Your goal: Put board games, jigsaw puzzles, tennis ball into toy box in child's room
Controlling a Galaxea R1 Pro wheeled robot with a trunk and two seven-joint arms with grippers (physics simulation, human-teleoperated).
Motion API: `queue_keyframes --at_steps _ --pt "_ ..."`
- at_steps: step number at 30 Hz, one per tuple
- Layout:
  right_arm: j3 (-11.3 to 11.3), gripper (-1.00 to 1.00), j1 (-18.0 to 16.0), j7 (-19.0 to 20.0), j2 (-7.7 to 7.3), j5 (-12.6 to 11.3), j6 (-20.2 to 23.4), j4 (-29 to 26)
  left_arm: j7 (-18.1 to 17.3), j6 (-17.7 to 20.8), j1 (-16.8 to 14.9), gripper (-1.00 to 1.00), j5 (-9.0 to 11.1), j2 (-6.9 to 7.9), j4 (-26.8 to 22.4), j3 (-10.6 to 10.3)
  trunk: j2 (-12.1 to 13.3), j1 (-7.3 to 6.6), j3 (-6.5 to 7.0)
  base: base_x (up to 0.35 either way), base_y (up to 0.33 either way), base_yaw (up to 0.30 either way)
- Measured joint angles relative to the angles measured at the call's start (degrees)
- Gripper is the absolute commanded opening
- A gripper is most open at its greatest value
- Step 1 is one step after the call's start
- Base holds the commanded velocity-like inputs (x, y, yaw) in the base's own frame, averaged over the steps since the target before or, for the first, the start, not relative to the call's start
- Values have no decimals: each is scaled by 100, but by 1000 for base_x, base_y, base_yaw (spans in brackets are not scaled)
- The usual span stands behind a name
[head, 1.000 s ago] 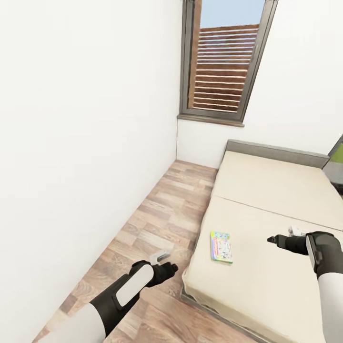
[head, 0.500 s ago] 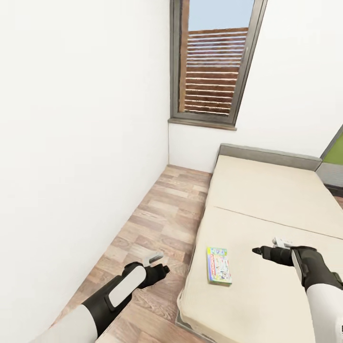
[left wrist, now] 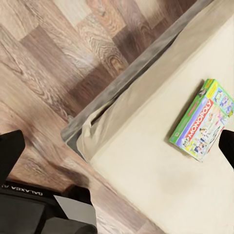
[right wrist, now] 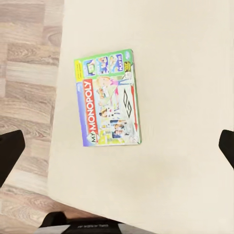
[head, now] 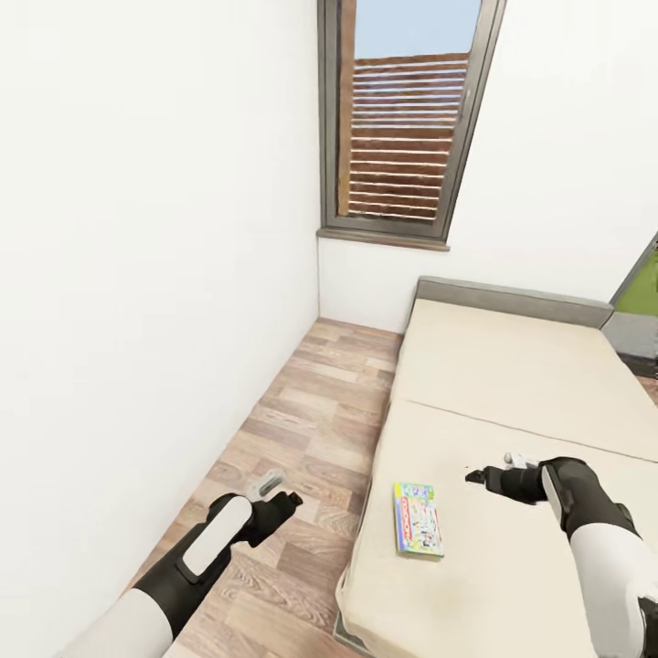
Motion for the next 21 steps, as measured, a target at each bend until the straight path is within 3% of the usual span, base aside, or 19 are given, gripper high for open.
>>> queue_keyframes --at_steps 1,4,5,7,8,9,10,11,13,21 --pt "8 100 -41 6 9 -4 79 -5 -3 4 -5 100 -36 -2 16 28 -40 22 -18 1 0 -112" --pt "15 100 -241 -7 261 -8 476 -10 -12 189 -88 100 -106 2 223 63 -161 88 -72 0 0 -50" --pt "3 100 -296 -7 344 -34 615 3 32 274 -194 100 -344 -32 404 72 -201 111 -90 0 0 -7" --pt "0 100 -279 -13 375 -21 626 9 8 255 -196 100 -390 -41 433 101 -282 154 -127 0 0 -53" --pt "10 100 -237 -32 705 1 623 11 -23 238 -195 100 -421 -49 666 281 -322 176 -145 0 0 -103" --pt "14 100 -235 -39 792 3 621 10 -29 233 -196 100 -419 -50 734 356 -362 199 -163 0 0 -92" --pt "16 100 -234 -40 816 14 615 10 -38 232 -195 100 -418 -53 794 432 -403 220 -181 0 0 -38" --pt "23 100 -231 -38 866 15 597 11 -140 228 -194 100 -432 -54 1029 654 -442 243 -199 0 0 -24" --pt "25 100 -230 -30 863 15 581 11 -427 228 -204 100 -430 -47 1269 761 -523 286 -235 0 0 -14" --pt "-25 100 -245 9 828 -28 563 82 -1462 258 -232 100 -472 -11 1686 826 -845 463 -379 0 0 -5"
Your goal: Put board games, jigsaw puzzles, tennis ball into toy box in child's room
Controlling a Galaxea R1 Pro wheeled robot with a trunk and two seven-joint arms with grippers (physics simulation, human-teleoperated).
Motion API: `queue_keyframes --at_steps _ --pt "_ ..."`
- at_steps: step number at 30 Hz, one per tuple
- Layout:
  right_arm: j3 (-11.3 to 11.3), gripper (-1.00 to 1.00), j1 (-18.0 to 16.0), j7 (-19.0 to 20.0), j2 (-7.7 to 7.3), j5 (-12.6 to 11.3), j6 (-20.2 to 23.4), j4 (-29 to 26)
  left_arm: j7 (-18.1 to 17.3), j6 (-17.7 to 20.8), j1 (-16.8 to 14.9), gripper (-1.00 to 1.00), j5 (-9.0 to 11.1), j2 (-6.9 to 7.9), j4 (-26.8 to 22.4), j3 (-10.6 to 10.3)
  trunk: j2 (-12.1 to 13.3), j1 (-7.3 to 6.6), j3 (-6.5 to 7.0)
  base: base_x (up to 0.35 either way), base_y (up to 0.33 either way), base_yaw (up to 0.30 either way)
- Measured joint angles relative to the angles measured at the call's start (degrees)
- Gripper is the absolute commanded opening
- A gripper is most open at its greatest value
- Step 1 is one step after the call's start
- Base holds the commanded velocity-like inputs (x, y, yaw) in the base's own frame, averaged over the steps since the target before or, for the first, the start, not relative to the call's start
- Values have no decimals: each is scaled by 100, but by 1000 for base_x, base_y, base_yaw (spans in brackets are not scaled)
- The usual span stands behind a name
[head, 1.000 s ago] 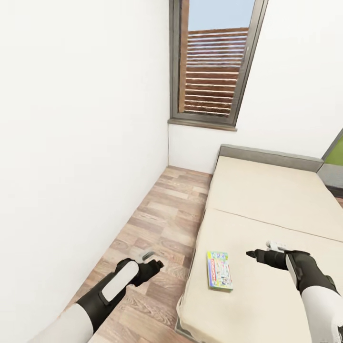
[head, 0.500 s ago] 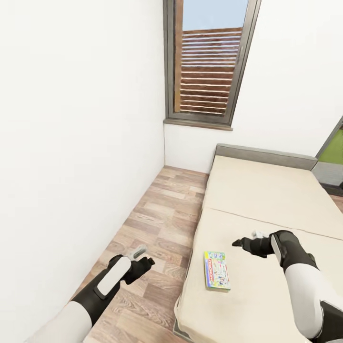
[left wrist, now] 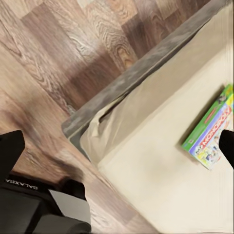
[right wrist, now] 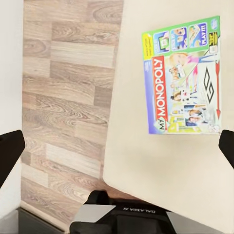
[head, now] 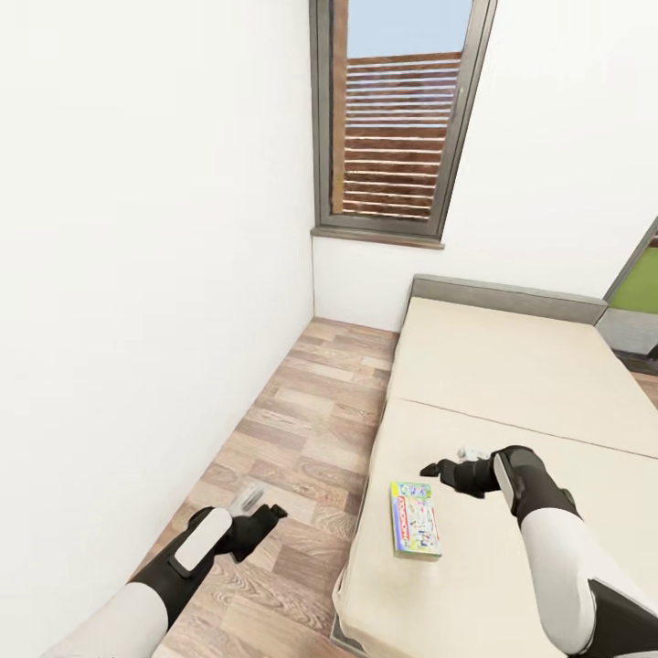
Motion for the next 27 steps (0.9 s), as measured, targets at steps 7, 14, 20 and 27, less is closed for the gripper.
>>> queue_keyframes --at_steps 7,14,20,27 --pt "-174 100 -45 -67 2 -343 -443 227 -779 13 -393 100 -60 13 253 -16 -282 154 -126 0 0 0" --pt "-988 100 -132 -1244 -9 -789 -1066 322 -1276 -14 -919 100 -337 -25 574 -50 -563 308 -252 0 0 0" --pt "-1670 100 -166 -2158 11 -1144 -1423 760 -1385 -36 -931 100 -644 -71 645 -52 -804 440 -361 0 0 0" --pt "-1559 100 -161 -2343 -9 -1156 -1638 877 -1405 -50 -899 100 -729 -92 718 -59 -1086 594 -487 0 0 0"
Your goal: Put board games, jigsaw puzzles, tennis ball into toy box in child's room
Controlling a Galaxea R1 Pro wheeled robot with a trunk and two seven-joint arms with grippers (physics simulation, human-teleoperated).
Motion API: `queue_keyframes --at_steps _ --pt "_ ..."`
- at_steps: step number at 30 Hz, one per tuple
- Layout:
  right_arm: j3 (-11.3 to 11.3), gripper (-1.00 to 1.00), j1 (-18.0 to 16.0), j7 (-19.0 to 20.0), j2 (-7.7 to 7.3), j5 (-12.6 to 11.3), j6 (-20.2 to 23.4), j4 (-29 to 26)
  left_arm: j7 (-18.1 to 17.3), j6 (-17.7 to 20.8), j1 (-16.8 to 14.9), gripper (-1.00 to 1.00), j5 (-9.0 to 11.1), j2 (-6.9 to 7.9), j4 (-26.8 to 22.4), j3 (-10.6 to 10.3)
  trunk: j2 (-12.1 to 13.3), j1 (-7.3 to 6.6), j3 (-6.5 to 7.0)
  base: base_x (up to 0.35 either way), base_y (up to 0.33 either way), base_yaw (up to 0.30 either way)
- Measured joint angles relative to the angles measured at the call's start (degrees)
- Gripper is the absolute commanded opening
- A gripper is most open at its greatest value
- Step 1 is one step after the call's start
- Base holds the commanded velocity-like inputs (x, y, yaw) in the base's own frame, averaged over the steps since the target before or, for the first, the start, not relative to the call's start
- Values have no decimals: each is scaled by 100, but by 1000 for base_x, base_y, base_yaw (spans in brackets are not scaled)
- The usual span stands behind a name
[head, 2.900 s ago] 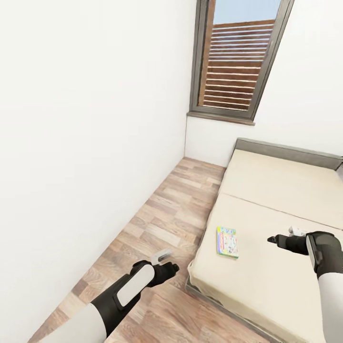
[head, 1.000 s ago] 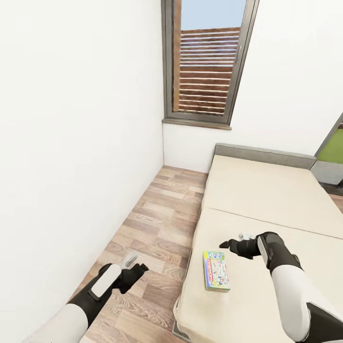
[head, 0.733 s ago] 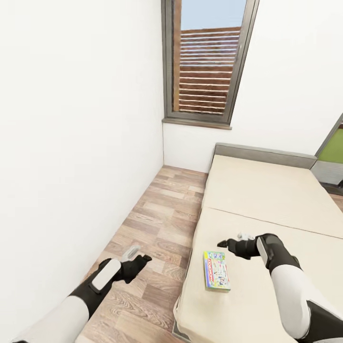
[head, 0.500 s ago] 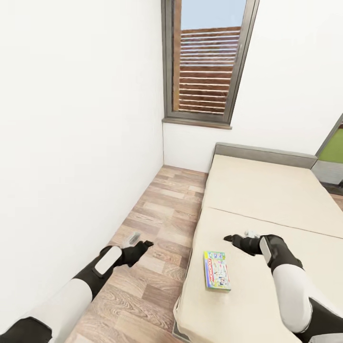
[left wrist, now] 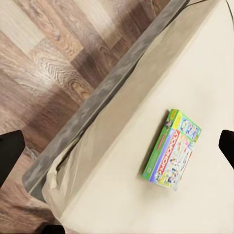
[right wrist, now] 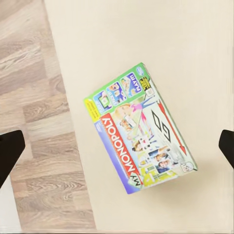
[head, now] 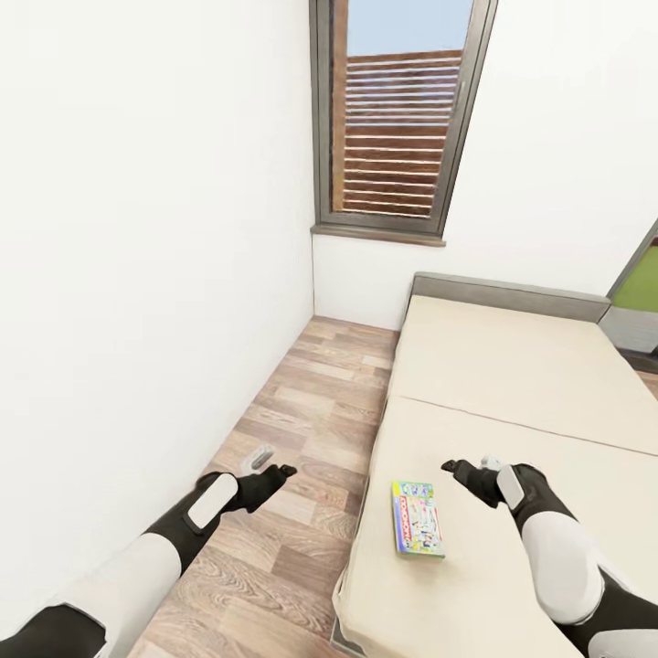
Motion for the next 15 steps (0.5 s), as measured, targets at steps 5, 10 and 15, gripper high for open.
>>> queue_keyframes --at_steps 5,10,15 --pt "89 100 -23 30 -8 -2 313 -22 -1 -30 2 100 -4 -52 12 -14 -201 110 -90 0 0 0" --pt "135 100 -14 36 -8 2 451 -23 -2 -44 3 100 -5 -63 14 -14 -402 220 -180 0 0 0" --pt "232 100 -13 44 -7 2 504 -29 -2 -49 3 100 -6 -68 15 -13 -603 330 -270 0 0 0"
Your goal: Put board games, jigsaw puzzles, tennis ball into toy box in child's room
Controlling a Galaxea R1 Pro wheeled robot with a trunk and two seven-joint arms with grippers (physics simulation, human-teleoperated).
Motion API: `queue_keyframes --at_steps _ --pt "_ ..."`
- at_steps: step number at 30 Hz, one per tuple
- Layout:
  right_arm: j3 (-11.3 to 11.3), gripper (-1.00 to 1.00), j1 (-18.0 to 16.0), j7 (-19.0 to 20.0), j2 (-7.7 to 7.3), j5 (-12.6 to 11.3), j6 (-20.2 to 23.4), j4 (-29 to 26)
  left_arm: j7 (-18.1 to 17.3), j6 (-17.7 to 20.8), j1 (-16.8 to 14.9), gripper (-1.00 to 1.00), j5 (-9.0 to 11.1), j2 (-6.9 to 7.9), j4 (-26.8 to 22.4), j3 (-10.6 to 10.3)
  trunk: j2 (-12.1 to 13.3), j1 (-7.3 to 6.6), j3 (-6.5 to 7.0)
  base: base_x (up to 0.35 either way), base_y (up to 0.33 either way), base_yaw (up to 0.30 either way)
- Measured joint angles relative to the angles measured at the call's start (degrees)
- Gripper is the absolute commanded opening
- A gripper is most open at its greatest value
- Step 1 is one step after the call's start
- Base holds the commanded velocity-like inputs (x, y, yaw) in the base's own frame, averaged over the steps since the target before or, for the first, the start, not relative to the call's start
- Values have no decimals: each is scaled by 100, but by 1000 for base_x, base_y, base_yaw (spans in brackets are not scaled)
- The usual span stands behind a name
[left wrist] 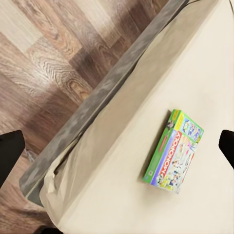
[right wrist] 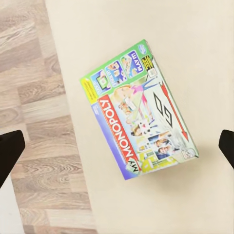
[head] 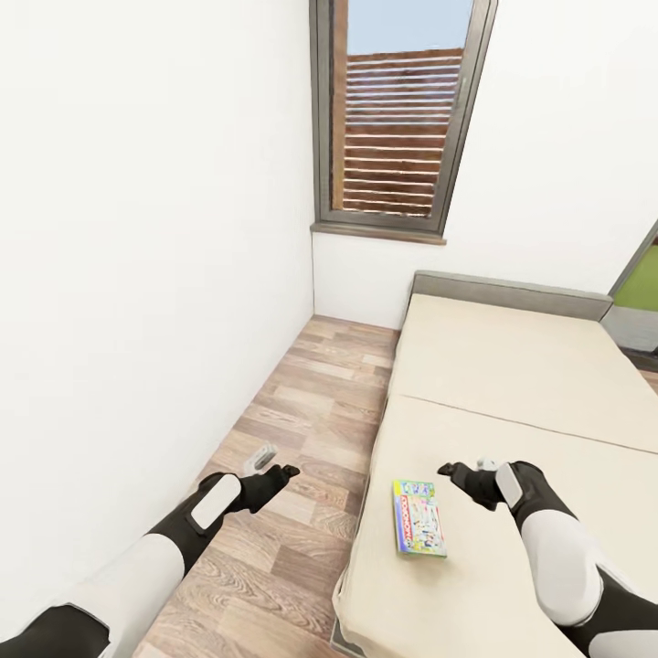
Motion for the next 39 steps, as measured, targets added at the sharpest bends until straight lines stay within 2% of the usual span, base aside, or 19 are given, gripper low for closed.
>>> queue_keyframes --at_steps 7,12,16,17,18,21,22,24,34,36,39 --pt "318 100 3 2 13 -7 16 -2 0 -4 0 100 0 -27 0 -1 -281 154 -126 0 0 0" --pt "360 100 4 2 12 -7 20 -2 -2 0 0 100 -1 -30 0 0 -482 264 -216 0 0 0" --pt "388 100 -1 79 5 -8 23 -2 -314 202 -2 100 58 17 -5 8 -643 352 -288 0 0 0" --pt "396 100 -3 162 3 -8 25 -2 -562 379 3 100 100 48 -9 41 -683 374 -306 0 0 0" --pt "412 100 -4 282 2 -5 29 -6 -1176 680 15 100 131 124 -26 55 -723 396 -324 0 0 0" --pt "421 100 -4 354 1 -1 30 -8 -1896 902 31 100 83 178 -22 46 -843 462 -378 0 0 0" --pt "426 100 -4 388 -1 0 31 -10 -2293 1012 42 100 56 227 -12 38 -883 484 -396 0 0 0" --pt "428 100 -5 407 -1 1 32 -11 -2486 1073 47 100 41 276 4 33 -964 528 -432 0 0 0" --pt "433 100 0 469 -10 -9 5 -20 -2657 1088 38 100 33 303 328 19 -1365 747 -612 0 0 0" --pt "436 100 2 478 -9 -8 -17 -20 -2610 1084 38 100 35 286 347 18 -1445 791 -647 0 0 0" --pt "432 100 -2 502 -64 -5 -46 -38 -2356 1056 31 100 38 269 361 18 -1566 857 -701 0 0 0"
